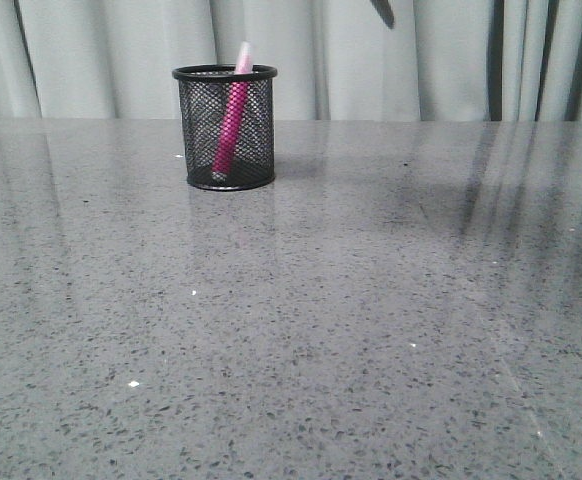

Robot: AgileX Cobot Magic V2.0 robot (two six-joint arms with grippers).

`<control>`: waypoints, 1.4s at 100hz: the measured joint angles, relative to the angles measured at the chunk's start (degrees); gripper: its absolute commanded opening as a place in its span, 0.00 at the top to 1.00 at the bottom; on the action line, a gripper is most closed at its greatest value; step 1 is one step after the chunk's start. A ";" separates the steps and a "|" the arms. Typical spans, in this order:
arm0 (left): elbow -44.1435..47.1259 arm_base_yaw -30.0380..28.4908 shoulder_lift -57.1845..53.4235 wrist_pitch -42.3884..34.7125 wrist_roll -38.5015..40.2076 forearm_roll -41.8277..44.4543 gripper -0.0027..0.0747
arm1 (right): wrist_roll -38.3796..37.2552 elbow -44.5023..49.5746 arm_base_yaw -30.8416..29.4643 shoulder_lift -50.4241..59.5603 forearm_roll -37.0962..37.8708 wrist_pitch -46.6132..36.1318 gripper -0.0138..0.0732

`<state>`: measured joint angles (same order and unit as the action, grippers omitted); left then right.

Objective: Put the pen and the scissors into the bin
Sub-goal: 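Lift the scissors blade-down with the right gripper above the mesh cup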

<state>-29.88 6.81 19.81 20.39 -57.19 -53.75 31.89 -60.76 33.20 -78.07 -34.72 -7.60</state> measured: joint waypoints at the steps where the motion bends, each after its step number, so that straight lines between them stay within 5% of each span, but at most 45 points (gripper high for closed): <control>1: 0.00 0.00 0.00 0.00 0.00 0.00 0.99 | 0.00 0.00 0.12 -0.09 -0.10 -1.08 0.93; 67: 0.00 0.00 0.00 0.00 0.00 0.00 0.99 | -0.05 -10.38 7.42 -18.75 -0.77 -27.70 0.93; 140: 0.00 0.00 0.00 0.11 0.00 0.00 0.99 | 0.04 -20.45 7.89 -32.09 -0.77 -33.05 0.93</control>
<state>-29.88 6.81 19.81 20.49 -57.19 -53.75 31.93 -81.20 41.09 -110.16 -35.50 -40.65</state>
